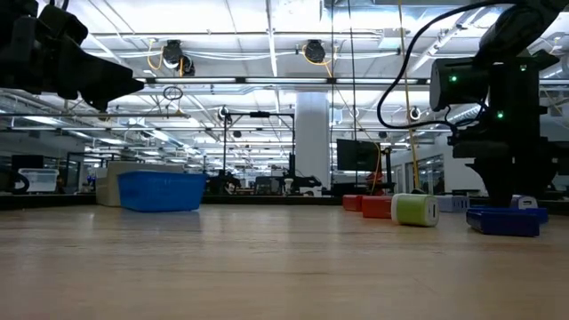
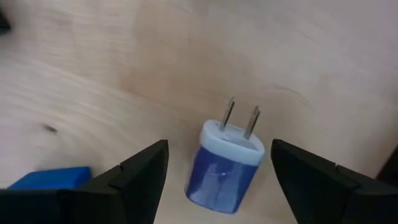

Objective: Pick & Place Office items
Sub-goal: Put the violet charger adapter into the gray bin

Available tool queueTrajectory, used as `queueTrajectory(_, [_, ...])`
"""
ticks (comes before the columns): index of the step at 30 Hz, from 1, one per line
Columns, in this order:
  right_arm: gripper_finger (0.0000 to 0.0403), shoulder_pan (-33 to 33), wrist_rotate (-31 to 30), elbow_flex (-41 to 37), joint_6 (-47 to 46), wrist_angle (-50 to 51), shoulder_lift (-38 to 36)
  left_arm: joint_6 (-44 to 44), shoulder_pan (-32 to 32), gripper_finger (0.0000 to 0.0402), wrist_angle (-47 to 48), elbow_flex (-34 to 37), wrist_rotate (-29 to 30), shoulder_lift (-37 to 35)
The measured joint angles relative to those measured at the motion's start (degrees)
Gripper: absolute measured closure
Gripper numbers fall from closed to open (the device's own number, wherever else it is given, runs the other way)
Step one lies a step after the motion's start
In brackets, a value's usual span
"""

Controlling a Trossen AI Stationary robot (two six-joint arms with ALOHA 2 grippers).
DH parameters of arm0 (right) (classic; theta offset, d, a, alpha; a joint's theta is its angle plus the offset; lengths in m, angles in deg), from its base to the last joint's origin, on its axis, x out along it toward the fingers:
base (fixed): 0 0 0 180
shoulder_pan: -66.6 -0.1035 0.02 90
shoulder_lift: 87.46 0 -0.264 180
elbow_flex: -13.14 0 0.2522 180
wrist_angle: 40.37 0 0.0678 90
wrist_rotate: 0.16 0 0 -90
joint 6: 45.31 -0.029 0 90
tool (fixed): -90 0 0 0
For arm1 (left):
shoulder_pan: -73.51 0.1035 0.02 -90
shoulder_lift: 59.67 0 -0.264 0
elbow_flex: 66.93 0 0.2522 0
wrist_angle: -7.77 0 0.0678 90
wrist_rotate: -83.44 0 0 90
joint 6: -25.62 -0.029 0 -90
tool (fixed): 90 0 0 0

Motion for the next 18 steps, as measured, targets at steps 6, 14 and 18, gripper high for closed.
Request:
queueTrajectory(6, [0.0129,0.0,-1.2,0.0,-2.1,2.2,0.0,0.0,0.0,0.0188,0.0,0.0,0.0,0.0])
queueTrajectory(14, [0.0129,0.0,-1.6,0.0,-5.1,2.9,0.0,0.0,0.0,0.0188,0.0,0.0,0.0,0.0])
queueTrajectory(18, [0.0129,0.0,-1.5,0.0,-5.7,2.9,0.0,0.0,0.0,0.0188,0.0,0.0,0.0,0.0])
